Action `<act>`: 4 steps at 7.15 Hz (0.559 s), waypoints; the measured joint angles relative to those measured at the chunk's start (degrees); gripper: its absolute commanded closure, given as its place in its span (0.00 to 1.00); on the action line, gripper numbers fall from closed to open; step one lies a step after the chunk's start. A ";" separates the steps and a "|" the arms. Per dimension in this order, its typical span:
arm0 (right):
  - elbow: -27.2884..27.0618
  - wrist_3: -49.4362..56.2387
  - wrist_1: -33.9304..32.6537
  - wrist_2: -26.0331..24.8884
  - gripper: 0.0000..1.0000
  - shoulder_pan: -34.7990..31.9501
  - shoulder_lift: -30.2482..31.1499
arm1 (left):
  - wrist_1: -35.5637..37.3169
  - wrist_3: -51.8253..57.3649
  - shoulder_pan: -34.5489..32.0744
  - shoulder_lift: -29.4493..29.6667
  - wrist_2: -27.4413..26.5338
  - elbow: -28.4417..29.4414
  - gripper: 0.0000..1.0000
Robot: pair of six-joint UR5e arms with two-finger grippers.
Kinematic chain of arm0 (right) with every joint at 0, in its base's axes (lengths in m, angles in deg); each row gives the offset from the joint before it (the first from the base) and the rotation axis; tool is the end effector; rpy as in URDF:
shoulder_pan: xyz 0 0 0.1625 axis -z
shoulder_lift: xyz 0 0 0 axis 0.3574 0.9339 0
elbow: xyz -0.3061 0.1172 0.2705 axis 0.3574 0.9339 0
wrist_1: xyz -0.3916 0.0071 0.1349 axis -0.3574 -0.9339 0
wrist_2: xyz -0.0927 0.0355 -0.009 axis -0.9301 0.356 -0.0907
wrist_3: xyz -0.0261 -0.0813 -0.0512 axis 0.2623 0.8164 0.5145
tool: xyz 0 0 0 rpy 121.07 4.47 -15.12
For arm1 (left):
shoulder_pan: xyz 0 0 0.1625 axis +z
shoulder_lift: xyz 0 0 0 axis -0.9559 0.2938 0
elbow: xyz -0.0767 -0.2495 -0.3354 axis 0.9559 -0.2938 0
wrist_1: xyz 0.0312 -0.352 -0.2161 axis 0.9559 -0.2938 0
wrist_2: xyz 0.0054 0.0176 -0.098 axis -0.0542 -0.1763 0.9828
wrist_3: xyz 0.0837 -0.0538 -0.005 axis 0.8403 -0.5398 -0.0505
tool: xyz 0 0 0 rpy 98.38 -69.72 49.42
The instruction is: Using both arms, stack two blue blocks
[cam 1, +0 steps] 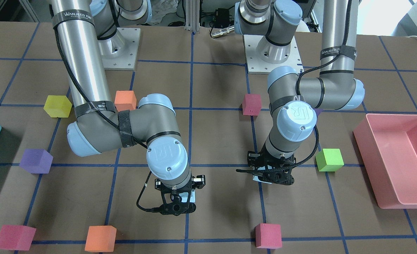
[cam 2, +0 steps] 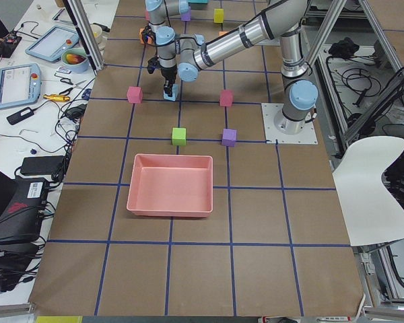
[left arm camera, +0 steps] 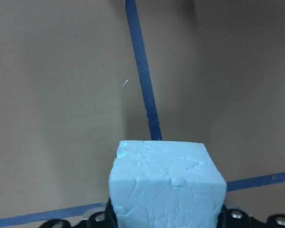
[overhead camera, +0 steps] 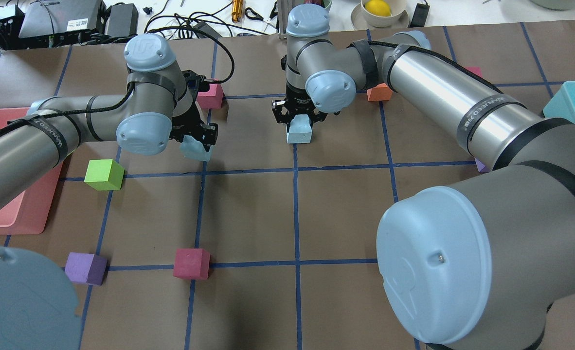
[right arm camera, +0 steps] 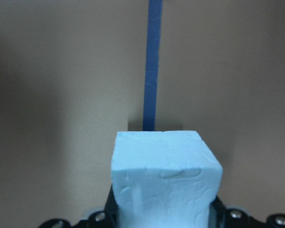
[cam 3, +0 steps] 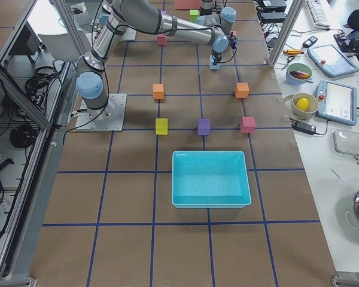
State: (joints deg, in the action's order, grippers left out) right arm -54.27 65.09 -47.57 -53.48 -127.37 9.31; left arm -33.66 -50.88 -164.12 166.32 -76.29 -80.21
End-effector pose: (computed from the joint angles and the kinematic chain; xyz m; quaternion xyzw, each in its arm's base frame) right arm 0.3435 -0.6605 0.2142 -0.0234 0.9984 0.0341 0.0397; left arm -0.1421 -0.6005 0.2372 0.0872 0.9960 -0.0026 0.0192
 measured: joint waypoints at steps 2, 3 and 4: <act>0.02 -0.65 -0.08 -0.04 0.01 0.01 -0.30 | -5.45 -0.09 -0.01 0.79 0.11 5.16 1.00; 0.01 -1.53 -0.25 -0.05 0.00 0.01 -0.39 | -8.85 -0.10 0.03 1.05 0.14 8.04 1.00; 0.00 -2.02 -0.54 -0.05 0.00 0.01 -0.43 | -11.01 -0.13 0.05 1.29 0.13 10.31 1.00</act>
State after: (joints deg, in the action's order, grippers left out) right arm -54.27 63.07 -48.10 -53.53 -127.36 8.89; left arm -44.66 -51.00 -164.07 167.61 -76.16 -69.90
